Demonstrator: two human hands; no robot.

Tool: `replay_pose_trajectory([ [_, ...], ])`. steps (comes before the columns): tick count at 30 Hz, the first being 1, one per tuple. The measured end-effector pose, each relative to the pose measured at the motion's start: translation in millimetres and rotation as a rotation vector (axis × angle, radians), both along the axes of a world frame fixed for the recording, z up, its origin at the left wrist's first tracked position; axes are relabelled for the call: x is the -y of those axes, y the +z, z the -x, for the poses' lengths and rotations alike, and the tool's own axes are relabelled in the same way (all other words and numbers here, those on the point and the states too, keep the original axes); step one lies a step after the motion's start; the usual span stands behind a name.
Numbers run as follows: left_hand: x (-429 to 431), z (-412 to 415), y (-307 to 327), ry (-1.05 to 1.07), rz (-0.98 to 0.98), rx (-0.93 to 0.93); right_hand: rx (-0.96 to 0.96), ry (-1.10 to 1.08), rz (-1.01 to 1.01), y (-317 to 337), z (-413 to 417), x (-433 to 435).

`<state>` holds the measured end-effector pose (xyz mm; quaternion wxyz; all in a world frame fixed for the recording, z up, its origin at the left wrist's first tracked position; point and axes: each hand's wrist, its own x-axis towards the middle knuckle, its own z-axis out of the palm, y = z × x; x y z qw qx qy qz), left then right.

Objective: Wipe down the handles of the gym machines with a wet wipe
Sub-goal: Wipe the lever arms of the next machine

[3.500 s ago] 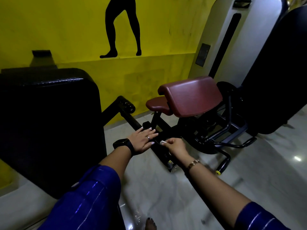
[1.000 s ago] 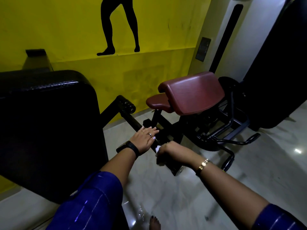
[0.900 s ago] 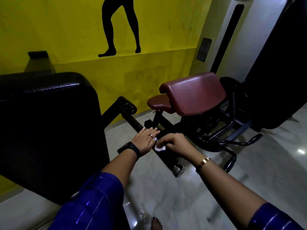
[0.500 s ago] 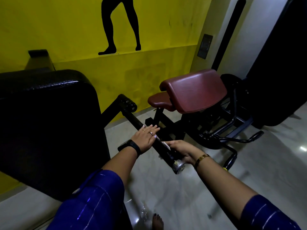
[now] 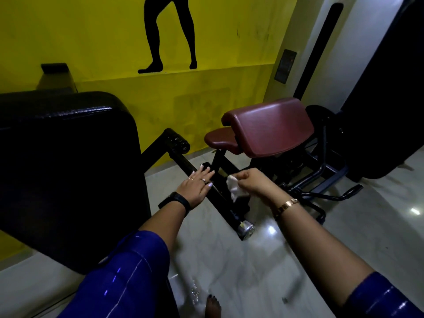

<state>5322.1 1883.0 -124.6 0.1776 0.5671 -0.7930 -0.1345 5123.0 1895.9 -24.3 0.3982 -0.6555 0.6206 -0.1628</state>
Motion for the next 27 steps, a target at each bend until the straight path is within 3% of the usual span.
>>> replay_pose_trajectory([
  [3,1,-10,-1,0.111,-0.039,-0.005,-0.084,0.000,0.183,-17,-17,-1],
  [8,4,-26,-2,0.183,-0.055,0.112,-0.364,0.370,0.276,-51,-48,-31],
  [15,11,-30,-7,0.214,-0.065,0.027,-0.293,0.213,0.342,-50,-46,-13],
  [27,46,-45,-18,0.301,-0.049,-0.093,-0.254,0.300,0.468,-65,-79,31],
])
